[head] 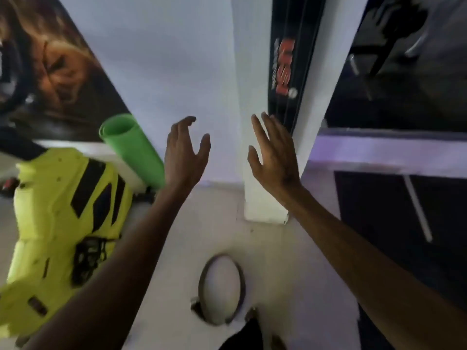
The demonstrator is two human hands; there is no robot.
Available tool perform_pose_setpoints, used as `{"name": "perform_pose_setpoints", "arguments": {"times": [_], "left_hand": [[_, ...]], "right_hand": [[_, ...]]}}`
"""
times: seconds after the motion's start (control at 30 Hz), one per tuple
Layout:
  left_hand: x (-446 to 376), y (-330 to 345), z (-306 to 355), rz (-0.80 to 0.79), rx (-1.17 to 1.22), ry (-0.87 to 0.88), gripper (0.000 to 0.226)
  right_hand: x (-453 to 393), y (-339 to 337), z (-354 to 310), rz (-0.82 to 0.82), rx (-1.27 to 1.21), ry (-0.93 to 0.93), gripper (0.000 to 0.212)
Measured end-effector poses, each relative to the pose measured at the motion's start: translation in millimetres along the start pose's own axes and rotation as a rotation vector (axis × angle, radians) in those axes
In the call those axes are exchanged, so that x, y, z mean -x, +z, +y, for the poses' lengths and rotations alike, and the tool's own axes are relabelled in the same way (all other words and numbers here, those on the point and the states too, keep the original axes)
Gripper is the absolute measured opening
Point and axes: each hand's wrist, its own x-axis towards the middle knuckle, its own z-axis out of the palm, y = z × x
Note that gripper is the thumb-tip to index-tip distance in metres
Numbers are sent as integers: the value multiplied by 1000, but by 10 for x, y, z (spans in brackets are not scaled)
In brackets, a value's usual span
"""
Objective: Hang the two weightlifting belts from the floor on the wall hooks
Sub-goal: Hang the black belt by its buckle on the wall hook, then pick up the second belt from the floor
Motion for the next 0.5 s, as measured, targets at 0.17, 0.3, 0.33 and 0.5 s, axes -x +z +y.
{"name": "perform_pose_setpoints", "arguments": {"times": [0.17,0.3,0.33,0.5], "left_hand": [[1239,-3,-1144,-193,-107,-271,44],[2056,48,-2061,-331,-129,-433,42],[2262,83,-2305,-368,-129,-492,41],[3370,469,-3654,-511,-73,-765,38]], "right_hand": [[1182,718,-337,-263,-35,81,58],[2055,1425,-629,-461,-37,127,54],[2297,1650,-709,-522,-34,144,53],[3629,3089,-1016,-825,-88,249,51]]}}
